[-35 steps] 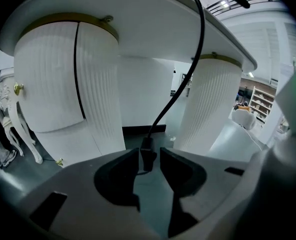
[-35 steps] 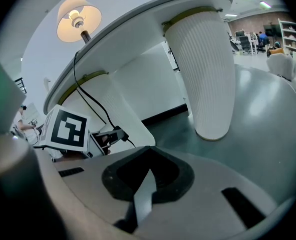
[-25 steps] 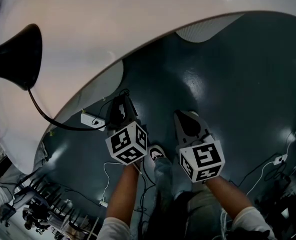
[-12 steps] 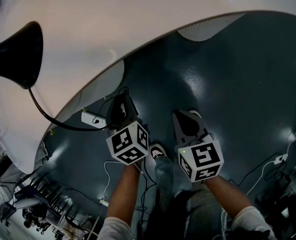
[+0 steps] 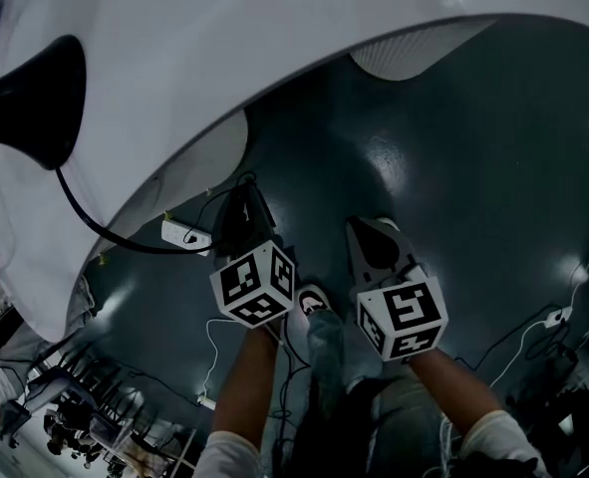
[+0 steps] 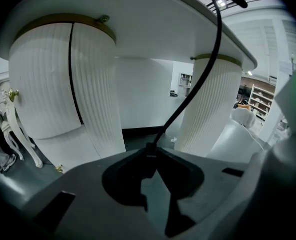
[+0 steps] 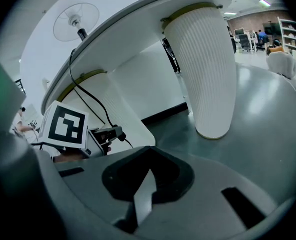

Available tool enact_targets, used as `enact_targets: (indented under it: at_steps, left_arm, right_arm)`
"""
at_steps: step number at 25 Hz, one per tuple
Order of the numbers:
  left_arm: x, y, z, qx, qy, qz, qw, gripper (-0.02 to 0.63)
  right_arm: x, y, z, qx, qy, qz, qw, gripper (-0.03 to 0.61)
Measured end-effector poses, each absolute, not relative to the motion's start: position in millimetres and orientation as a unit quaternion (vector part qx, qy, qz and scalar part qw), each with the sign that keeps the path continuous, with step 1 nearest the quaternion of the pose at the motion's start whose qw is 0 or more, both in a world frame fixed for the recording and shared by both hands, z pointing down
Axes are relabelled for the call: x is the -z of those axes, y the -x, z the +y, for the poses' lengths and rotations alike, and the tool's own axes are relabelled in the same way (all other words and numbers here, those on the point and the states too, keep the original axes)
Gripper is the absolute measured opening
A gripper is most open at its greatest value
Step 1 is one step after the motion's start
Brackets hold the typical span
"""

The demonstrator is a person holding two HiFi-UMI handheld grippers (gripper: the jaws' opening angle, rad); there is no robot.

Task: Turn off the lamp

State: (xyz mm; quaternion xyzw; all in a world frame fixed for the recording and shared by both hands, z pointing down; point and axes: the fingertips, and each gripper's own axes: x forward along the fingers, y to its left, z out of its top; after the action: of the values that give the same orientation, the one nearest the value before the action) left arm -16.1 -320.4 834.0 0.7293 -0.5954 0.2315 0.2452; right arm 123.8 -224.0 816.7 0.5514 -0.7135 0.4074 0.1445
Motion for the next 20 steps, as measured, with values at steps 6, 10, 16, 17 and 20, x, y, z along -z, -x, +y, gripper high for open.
enact_targets:
  at_steps: [6, 10, 16, 17, 20]
  left_arm:
    - [-835, 15, -318, -0.229, -0.726, -0.599, 0.248, 0.075]
    - [-834, 14, -317, -0.230, -0.723, -0.603, 0.245, 0.077]
    - [-834, 18, -315, -0.216, -0.720, -0.606, 0.259, 0.077]
    - [-833, 16, -313, -0.214, -0.721, -0.605, 0.261, 0.078]
    - [-832, 14, -309, -0.212, -0.722, -0.604, 0.261, 0.080]
  right_arm:
    - [-817, -126, -223, -0.409, -0.552, -0.713, 0.143, -0.002]
    - [-818, -130, -221, -0.409, -0.554, -0.711, 0.143, -0.002]
    - [-816, -128, -221, -0.407, -0.555, -0.711, 0.142, -0.002]
    - [-815, -129, -220, -0.407, -0.555, -0.712, 0.141, -0.002]
    - [-813, -131, -217, -0.406, -0.555, -0.712, 0.140, -0.002]
